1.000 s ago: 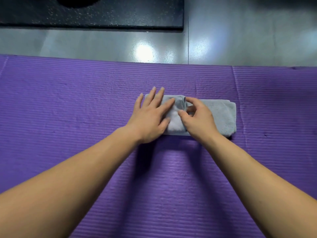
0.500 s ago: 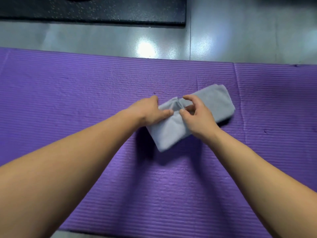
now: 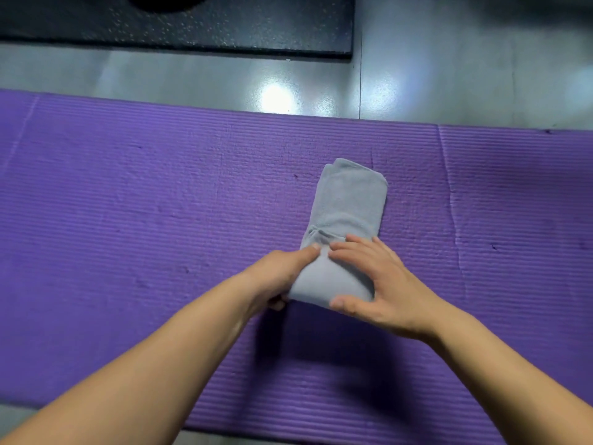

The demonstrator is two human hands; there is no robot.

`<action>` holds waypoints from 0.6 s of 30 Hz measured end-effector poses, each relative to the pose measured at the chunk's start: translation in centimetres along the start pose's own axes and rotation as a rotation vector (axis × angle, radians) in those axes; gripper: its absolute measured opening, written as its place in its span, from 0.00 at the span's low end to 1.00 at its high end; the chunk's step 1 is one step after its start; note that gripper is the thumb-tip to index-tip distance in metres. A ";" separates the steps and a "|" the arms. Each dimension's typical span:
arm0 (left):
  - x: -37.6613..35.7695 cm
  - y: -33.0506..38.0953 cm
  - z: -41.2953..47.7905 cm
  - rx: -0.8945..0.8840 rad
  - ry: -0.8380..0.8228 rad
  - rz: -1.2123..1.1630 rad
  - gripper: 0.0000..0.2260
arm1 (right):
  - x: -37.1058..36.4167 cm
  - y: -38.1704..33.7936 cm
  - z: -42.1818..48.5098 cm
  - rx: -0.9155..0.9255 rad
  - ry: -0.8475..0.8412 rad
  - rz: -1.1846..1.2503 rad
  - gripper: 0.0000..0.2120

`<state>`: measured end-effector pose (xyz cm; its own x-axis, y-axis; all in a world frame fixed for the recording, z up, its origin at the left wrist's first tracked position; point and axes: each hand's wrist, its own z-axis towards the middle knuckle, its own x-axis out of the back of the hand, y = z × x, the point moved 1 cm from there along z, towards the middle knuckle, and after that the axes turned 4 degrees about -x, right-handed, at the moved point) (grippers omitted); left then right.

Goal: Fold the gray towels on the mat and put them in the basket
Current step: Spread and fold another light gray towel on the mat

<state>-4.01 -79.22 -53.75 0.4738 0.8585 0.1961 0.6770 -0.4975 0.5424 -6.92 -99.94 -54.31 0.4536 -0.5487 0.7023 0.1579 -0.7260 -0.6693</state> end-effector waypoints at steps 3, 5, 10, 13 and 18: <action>0.6 1.6 -0.2 0.092 -0.116 -0.190 0.15 | 1.1 -0.1 0.2 -0.001 -0.048 0.025 0.49; 0.8 2.7 -0.2 0.152 -0.196 -0.265 0.17 | 1.9 -0.3 0.5 -0.020 -0.039 0.052 0.49; 1.2 4.9 -0.4 0.217 -0.338 -0.378 0.19 | 3.9 -1.1 1.3 -0.036 0.062 0.083 0.30; 1.6 5.5 -0.6 0.150 -0.291 -0.318 0.23 | 5.0 -0.7 2.0 -0.068 0.013 0.127 0.22; 2.3 4.8 -0.4 -0.574 0.059 0.204 0.44 | 7.3 0.1 3.8 -0.122 -0.122 0.363 0.15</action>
<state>0.14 -79.57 -50.40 0.5186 0.7667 0.3784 0.1563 -0.5202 0.8396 -0.26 -102.47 -50.12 0.5630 -0.7303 0.3868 -0.1337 -0.5424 -0.8294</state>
